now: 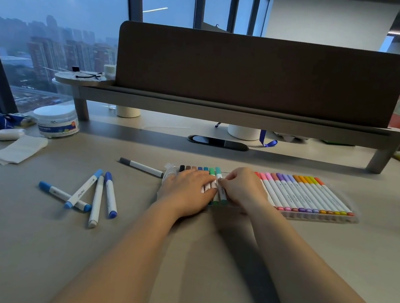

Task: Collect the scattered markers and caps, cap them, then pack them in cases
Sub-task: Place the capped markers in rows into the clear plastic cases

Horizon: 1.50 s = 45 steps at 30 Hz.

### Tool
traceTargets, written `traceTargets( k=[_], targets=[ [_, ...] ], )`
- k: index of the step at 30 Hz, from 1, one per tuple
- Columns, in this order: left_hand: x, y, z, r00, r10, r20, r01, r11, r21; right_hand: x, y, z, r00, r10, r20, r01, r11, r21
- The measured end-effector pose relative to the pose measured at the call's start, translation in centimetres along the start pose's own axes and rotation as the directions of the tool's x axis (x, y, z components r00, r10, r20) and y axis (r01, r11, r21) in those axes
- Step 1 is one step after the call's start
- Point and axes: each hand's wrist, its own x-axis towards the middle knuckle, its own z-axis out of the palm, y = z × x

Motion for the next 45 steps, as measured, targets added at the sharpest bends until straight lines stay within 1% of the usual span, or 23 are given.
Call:
traceTargets(
  k=[3, 7, 10, 13, 14, 15, 17, 18, 20, 23, 25, 27, 29, 31, 33, 34, 37, 40, 45],
  targets=[
    [0.1, 0.1, 0.0, 1.0, 0.0, 0.023, 0.0, 1.0, 0.004, -0.2, -0.1, 0.0, 1.0, -0.014, 0.003, 0.014, 0.998, -0.057],
    [0.0, 0.4, -0.6, 0.997, 0.0, 0.071, -0.006, 0.995, 0.096, -0.6, -0.4, -0.1, 0.998, -0.054, 0.019, 0.056, 0.986, -0.159],
    [0.3, 0.8, -1.2, 0.993, -0.005, 0.12, -0.014, 0.988, 0.154, -1.0, -0.6, 0.2, 0.995, -0.089, -0.035, 0.081, 0.976, -0.203],
    [-0.1, 1.2, -1.5, 0.983, -0.015, 0.181, -0.017, 0.985, 0.174, -1.8, -0.6, 0.4, 0.991, -0.115, -0.075, 0.095, 0.969, -0.229],
    [-0.5, 1.3, -1.6, 0.986, -0.005, 0.164, -0.025, 0.983, 0.18, -2.1, -0.6, 0.4, 0.988, -0.13, -0.086, 0.107, 0.966, -0.235],
    [-1.1, 1.3, -1.8, 0.993, 0.005, 0.114, -0.024, 0.985, 0.172, -2.3, -0.6, 0.2, 0.982, -0.158, -0.102, 0.13, 0.962, -0.241],
    [-2.7, 0.7, -2.6, 0.997, -0.008, -0.074, 0.014, 0.996, 0.089, -2.8, -0.7, -0.2, 0.955, -0.245, -0.167, 0.199, 0.948, -0.249],
    [-3.7, -0.2, -3.2, 0.983, -0.036, -0.177, 0.041, 0.999, 0.028, -3.0, -1.0, -0.3, 0.935, -0.294, -0.199, 0.242, 0.938, -0.247],
    [-5.9, -2.6, -4.4, 0.937, -0.137, -0.32, 0.127, 0.99, -0.054, -3.6, -2.1, 0.1, 0.911, -0.362, -0.199, 0.32, 0.923, -0.214],
    [-9.2, -7.5, -5.9, 0.831, -0.339, -0.441, 0.317, 0.94, -0.125, -4.5, -4.5, 1.9, 0.905, -0.412, -0.103, 0.395, 0.906, -0.154],
    [-11.2, -10.6, -7.0, 0.735, -0.486, -0.473, 0.44, 0.873, -0.212, -5.5, -6.2, 3.4, 0.9, -0.433, -0.049, 0.425, 0.897, -0.117],
    [-12.9, -13.0, -7.7, 0.645, -0.596, -0.478, 0.525, 0.8, -0.289, -6.5, -8.0, 5.0, 0.886, -0.464, 0.012, 0.464, 0.883, -0.071],
    [-14.0, -14.6, -7.9, 0.595, -0.678, -0.432, 0.591, 0.733, -0.336, -7.4, -9.6, 6.6, 0.866, -0.495, 0.064, 0.497, 0.867, -0.021],
    [-14.5, -15.2, -7.7, 0.597, -0.73, -0.333, 0.657, 0.683, -0.319, -8.0, -11.2, 8.0, 0.856, -0.51, 0.08, 0.512, 0.859, 0.004],
    [-14.3, -15.0, -7.5, 0.623, -0.74, -0.253, 0.693, 0.673, -0.259, -8.2, -12.6, 9.2, 0.861, -0.499, 0.094, 0.503, 0.864, -0.017],
    [-14.2, -14.9, -7.5, 0.634, -0.737, -0.235, 0.701, 0.676, -0.229, -8.4, -13.1, 9.7, 0.865, -0.486, 0.124, 0.492, 0.87, -0.02],
    [-14.0, -14.9, -7.5, 0.672, -0.71, -0.21, 0.692, 0.703, -0.165, -8.4, -14.1, 11.2, 0.866, -0.445, 0.228, 0.467, 0.882, -0.053],
    [-13.9, -15.3, -7.4, 0.703, -0.685, -0.193, 0.657, 0.728, -0.195, -7.8, -14.1, 12.1, 0.861, -0.431, 0.271, 0.461, 0.886, -0.056],
    [-13.3, -14.2, -7.3, 0.729, -0.656, -0.194, 0.626, 0.754, -0.197, -7.4, -14.4, 12.2, 0.845, -0.427, 0.322, 0.464, 0.885, -0.044]
  ],
)
